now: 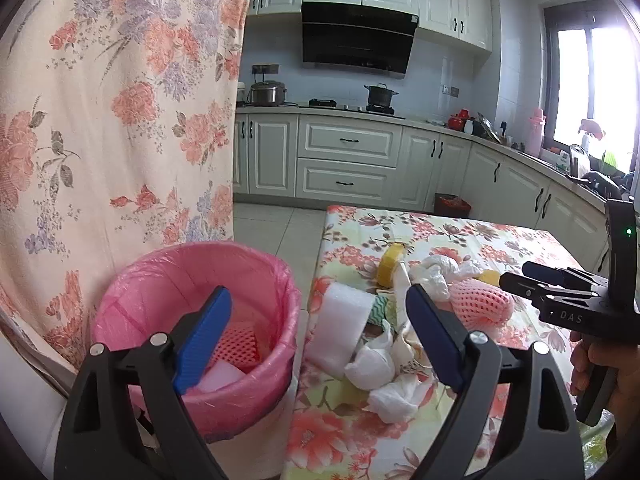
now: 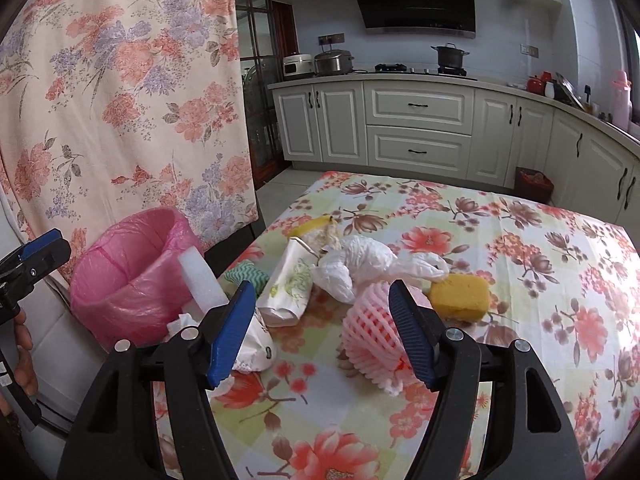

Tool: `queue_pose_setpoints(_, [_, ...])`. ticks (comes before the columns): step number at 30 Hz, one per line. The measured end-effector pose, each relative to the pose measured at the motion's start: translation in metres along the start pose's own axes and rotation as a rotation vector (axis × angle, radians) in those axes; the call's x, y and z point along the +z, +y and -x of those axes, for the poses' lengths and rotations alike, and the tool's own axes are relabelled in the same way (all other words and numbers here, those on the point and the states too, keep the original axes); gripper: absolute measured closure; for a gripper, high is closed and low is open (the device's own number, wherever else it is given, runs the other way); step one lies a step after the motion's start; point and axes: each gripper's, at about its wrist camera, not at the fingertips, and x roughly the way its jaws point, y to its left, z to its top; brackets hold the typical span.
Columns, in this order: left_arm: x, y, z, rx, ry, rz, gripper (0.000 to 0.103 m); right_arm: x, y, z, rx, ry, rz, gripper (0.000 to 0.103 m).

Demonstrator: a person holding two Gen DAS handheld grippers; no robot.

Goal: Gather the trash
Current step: 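Move both tools back over the remaining trash on the table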

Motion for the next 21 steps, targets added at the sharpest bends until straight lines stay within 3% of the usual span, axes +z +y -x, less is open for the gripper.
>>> queue_pose_setpoints(17, [-0.036,-0.041,-0.035,-0.068,0.132,-0.038,0.015,-0.049,-0.054,-0.011,-0.055,0.076,-0.071,0.035])
queue_pose_setpoints(21, [-0.047,-0.047,-0.042,-0.095,0.172,-0.048,0.019,-0.055,-0.060,-0.014,-0.055,0.088,-0.079,0.034])
